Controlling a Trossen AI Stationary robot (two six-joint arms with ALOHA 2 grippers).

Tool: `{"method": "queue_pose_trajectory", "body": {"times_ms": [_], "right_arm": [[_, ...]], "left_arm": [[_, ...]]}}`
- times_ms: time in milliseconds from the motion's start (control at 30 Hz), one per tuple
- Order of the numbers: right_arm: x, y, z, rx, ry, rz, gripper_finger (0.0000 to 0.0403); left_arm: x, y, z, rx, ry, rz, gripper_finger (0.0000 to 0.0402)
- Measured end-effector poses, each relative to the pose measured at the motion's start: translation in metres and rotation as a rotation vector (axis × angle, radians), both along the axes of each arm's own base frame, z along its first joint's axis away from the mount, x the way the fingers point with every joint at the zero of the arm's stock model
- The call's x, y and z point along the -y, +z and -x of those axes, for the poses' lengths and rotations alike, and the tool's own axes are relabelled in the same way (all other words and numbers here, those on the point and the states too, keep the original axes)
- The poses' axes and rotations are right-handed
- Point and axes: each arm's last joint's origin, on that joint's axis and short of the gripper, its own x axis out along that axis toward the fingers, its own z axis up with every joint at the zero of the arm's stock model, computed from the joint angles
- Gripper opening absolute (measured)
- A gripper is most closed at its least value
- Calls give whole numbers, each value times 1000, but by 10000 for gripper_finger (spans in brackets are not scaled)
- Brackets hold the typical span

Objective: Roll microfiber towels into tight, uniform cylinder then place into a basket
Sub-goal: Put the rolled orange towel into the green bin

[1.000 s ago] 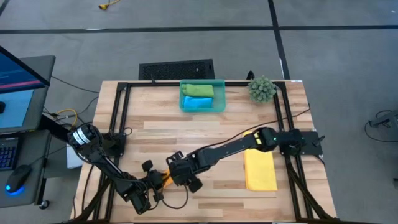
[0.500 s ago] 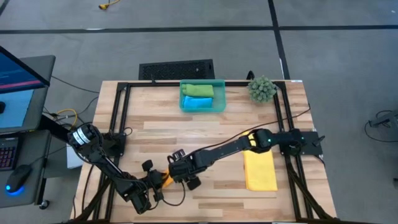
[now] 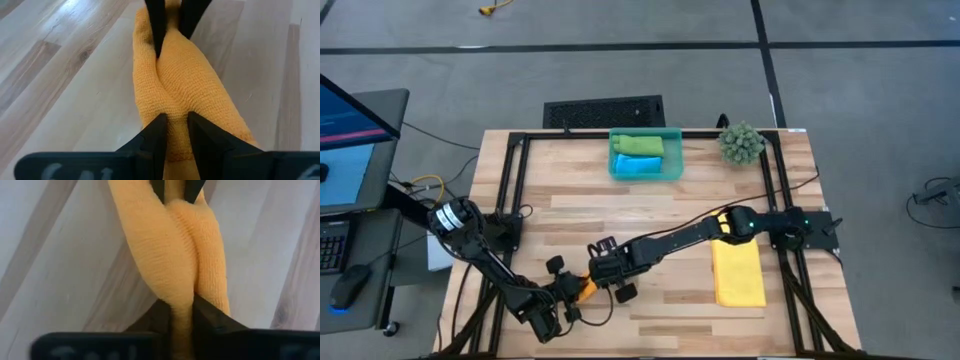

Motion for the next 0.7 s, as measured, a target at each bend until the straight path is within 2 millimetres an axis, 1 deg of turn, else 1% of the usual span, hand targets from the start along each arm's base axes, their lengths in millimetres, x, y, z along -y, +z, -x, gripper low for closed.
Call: {"method": "queue_pose_trajectory", "body": {"times_ms": [100,333,467,700], "right_arm": [[-1,0,-2,19,1,-6,30],[2,0,-2,13,-18,-36,30],[3,-1,-2,8,-22,-41,30],[8,-1,0,-30,-29,-32,30]], "left_arm": [[-2,6,3,-20,-6,3,77],[-3,26,15,-46,-38,30,77],[-5,39,26,-22,-30,33,77],[-18,63,42,-10,7,23,77]]}}
